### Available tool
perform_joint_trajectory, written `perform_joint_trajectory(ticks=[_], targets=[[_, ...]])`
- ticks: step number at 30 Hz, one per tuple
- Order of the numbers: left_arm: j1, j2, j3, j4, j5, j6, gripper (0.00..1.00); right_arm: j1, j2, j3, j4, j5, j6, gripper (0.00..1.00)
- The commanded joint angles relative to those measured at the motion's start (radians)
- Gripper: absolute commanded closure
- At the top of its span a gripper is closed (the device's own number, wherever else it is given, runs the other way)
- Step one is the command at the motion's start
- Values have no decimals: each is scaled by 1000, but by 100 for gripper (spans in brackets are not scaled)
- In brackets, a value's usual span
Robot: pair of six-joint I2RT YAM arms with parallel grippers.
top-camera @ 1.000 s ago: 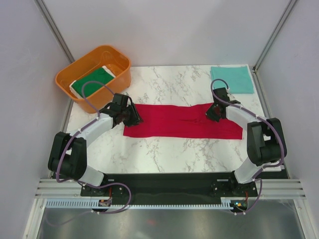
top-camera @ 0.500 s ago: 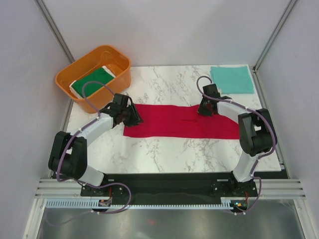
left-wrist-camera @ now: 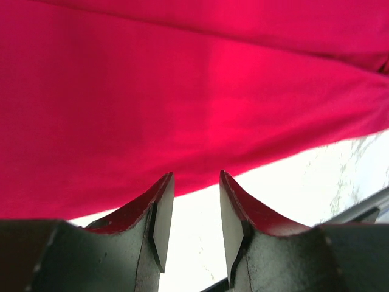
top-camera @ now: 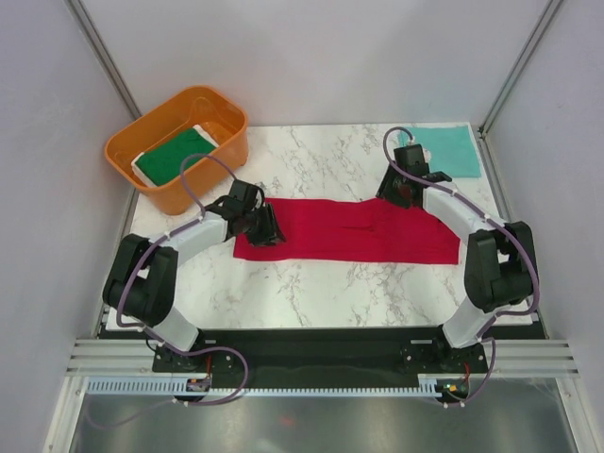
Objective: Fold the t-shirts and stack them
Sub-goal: Fold the tshirt
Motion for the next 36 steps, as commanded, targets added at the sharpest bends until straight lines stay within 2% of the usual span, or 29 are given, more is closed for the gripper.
perform_joint_trajectory(ticks=[1, 5, 10, 15, 19, 22, 27, 31, 35, 36], targets=[[-26, 4, 17, 27, 46, 48, 56, -58, -43, 2, -179, 98, 103, 48], [-18, 21, -11, 24, 15, 31, 56, -155, -91, -90, -210, 99, 136, 49], [-1, 7, -97, 21, -58, -93, 56, -224, -112, -185, -214, 172, 136, 50], [14, -28, -181, 6, -115, -159, 57, -233, -115, -271, -181, 236, 116, 50], [14, -84, -239, -41, -283, -179, 57, -241, -128, -319, -161, 333, 97, 51], [14, -135, -276, -60, -314, -196, 57, -244, -140, -347, -137, 353, 85, 51], [13, -267, -279, -76, -192, -212, 59, -244, -154, -359, -137, 358, 74, 52], [11, -365, -198, -76, -71, -186, 52, -244, -229, -319, -189, 310, 94, 50], [11, -243, -1, -87, 26, -8, 53, -242, -247, -221, -256, 241, 140, 47], [13, -173, 64, -87, 38, 38, 54, -244, -246, -209, -270, 215, 142, 47]])
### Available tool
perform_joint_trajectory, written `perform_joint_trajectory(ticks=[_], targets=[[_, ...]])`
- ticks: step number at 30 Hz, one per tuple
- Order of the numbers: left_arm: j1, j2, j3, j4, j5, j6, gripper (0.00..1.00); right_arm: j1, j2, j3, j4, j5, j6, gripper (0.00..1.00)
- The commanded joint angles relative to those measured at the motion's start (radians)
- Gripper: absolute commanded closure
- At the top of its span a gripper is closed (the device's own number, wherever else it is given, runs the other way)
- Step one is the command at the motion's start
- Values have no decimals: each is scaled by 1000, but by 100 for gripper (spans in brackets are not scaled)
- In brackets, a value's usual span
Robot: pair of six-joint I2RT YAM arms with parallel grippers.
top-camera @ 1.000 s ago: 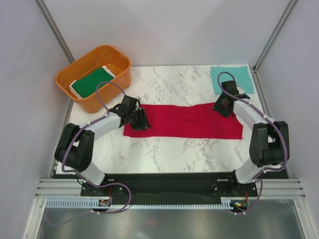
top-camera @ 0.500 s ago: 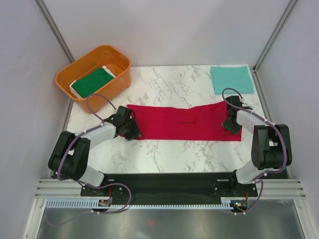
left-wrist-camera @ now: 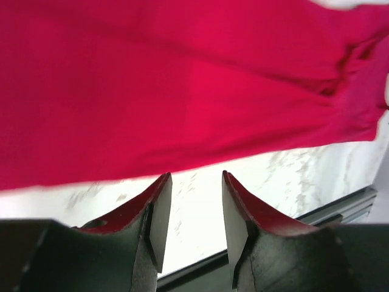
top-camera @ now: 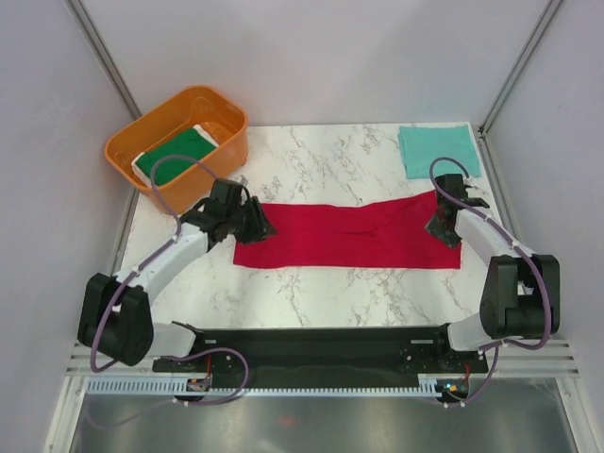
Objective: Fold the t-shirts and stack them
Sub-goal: Fold the tshirt
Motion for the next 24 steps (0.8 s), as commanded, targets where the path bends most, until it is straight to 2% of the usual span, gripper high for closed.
perform_joint_trajectory(ticks=[1, 5, 9, 13, 18, 24], targets=[[5, 126, 170, 14, 96, 167, 55, -4, -31, 95, -48, -66, 31, 46], [5, 313, 327, -15, 119, 273, 61, -4, -36, 117, -50, -79, 16, 45], [17, 438, 382, -54, 24, 299, 61, -4, -44, 120, -33, -93, -3, 45], [66, 525, 387, -64, -13, 294, 61, -4, -45, 129, -27, -103, -26, 45], [119, 567, 347, -111, -138, 271, 59, -4, -62, 132, -25, -99, -39, 45], [191, 567, 255, -142, -194, 241, 58, -4, -59, 134, -30, -125, -26, 44]])
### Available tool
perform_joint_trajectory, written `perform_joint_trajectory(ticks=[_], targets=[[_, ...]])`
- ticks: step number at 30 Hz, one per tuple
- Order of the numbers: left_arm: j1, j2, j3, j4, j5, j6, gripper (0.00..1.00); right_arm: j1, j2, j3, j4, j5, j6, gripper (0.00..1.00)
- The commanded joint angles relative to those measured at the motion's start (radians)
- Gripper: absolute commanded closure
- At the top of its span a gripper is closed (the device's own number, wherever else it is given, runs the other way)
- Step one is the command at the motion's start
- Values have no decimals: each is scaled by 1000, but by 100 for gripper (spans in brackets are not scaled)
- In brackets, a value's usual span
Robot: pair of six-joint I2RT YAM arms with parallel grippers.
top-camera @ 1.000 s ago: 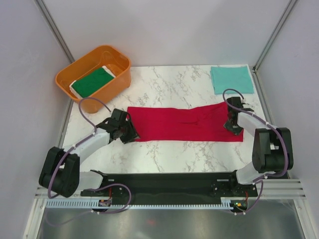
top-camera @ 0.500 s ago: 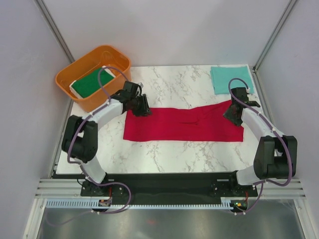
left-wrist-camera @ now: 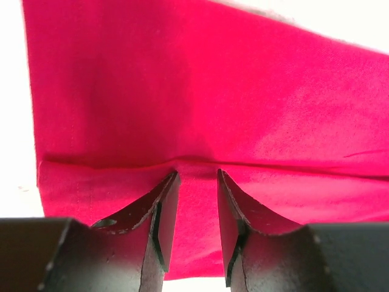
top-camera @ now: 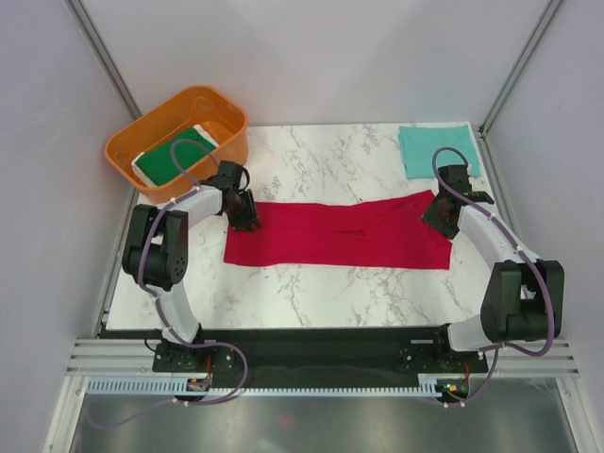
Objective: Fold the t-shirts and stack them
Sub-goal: Fold the tshirt
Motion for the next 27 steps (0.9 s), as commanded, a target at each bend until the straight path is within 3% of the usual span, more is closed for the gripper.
perform_joint_trajectory(ticks=[1, 7, 15, 20, 27], targets=[[57, 8, -92, -78, -140, -3, 59, -2, -31, 34, -8, -20, 36, 44], [136, -120, -253, -94, -137, -92, 58, 9, 20, 52, -19, -48, 171, 44], [197, -361, -441, -130, -284, -213, 56, 185, 216, 189, -48, -45, 275, 43], [205, -576, -392, -145, -330, -250, 53, 236, 282, 206, -56, -10, 354, 43], [205, -592, -255, -157, -263, -236, 53, 292, 415, 233, 0, -14, 389, 43]])
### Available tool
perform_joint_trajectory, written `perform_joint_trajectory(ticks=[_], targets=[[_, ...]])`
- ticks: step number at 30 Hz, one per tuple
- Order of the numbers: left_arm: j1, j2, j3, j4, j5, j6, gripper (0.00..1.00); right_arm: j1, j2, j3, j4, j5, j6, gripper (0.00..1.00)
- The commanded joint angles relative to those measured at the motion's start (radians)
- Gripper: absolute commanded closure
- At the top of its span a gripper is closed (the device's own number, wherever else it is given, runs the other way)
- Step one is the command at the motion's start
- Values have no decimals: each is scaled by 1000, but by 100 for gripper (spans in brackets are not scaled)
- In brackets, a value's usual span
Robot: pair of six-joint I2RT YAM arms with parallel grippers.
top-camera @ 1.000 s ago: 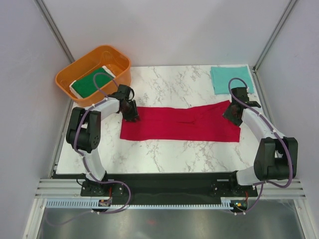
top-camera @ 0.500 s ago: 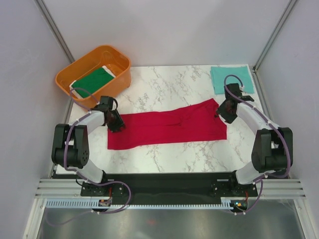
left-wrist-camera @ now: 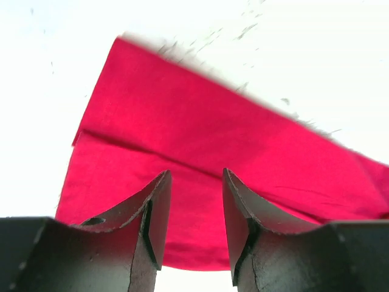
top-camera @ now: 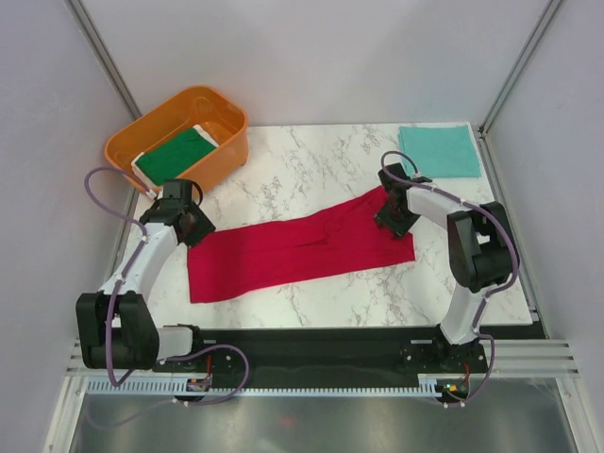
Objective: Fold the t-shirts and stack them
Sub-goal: Fold the tshirt
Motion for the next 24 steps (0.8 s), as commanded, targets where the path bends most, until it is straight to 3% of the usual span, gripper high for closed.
perform_joint_trajectory(ticks=[1, 6, 11, 21, 24], targets=[[0, -9, 73, -8, 9, -23, 53, 38, 76, 77, 27, 38, 30, 43], [0, 9, 118, -7, 52, 22, 52, 40, 217, 192, 29, 119, -75, 45], [-1, 12, 164, -4, 107, 62, 51, 40, 390, 450, 66, 158, -223, 46], [-58, 98, 170, 29, 378, 191, 51, 20, 815, 1137, 161, -20, -479, 45], [-140, 138, 164, 32, 412, 217, 51, 6, 871, 1205, 266, -77, -524, 43]])
